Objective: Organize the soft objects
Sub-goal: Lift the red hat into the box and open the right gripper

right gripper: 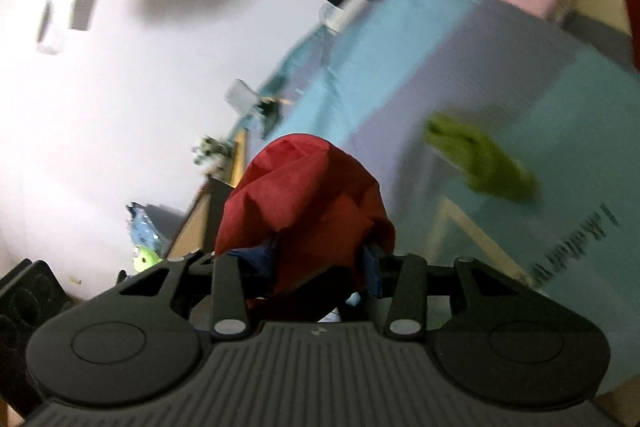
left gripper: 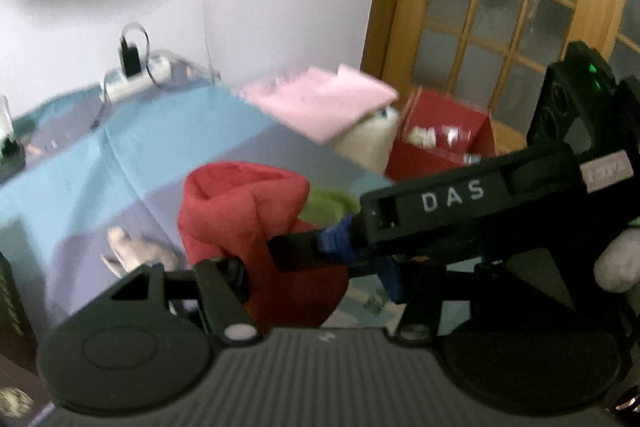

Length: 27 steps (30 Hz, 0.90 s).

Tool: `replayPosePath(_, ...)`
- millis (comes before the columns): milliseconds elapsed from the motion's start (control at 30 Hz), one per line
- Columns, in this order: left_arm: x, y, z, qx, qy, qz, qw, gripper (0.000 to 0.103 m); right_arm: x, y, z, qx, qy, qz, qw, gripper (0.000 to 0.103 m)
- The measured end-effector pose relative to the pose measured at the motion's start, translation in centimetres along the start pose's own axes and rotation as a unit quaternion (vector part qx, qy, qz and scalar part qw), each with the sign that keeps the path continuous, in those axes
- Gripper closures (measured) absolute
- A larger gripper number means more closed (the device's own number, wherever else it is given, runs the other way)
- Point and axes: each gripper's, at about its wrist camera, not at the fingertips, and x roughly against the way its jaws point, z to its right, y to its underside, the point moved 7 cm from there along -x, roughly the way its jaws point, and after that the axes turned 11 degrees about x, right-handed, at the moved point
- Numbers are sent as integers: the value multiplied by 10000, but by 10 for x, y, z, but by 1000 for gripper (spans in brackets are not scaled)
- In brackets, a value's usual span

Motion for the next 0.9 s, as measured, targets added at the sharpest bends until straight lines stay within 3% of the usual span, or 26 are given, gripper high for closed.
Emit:
replayPosePath(200,54,-35,-19,-3,-112,756,9971,48,-25,-30,-69,539,-571,304,9964,76)
replayPosePath(467,132,-65,-95,-10,-855,1649,9826,46,-105,-32,-155,1168,-1194,218,9857,75)
replayPosePath(700,157,-48,-186,567,-1339,1600,9763,46,-181,-8,-185,1309,-1035,-257,9856,75)
replayPosePath(900,145,-25,-251,1286,-1171,1213,9772,38,-215,9,-189,1513,-518,-497,9859,75)
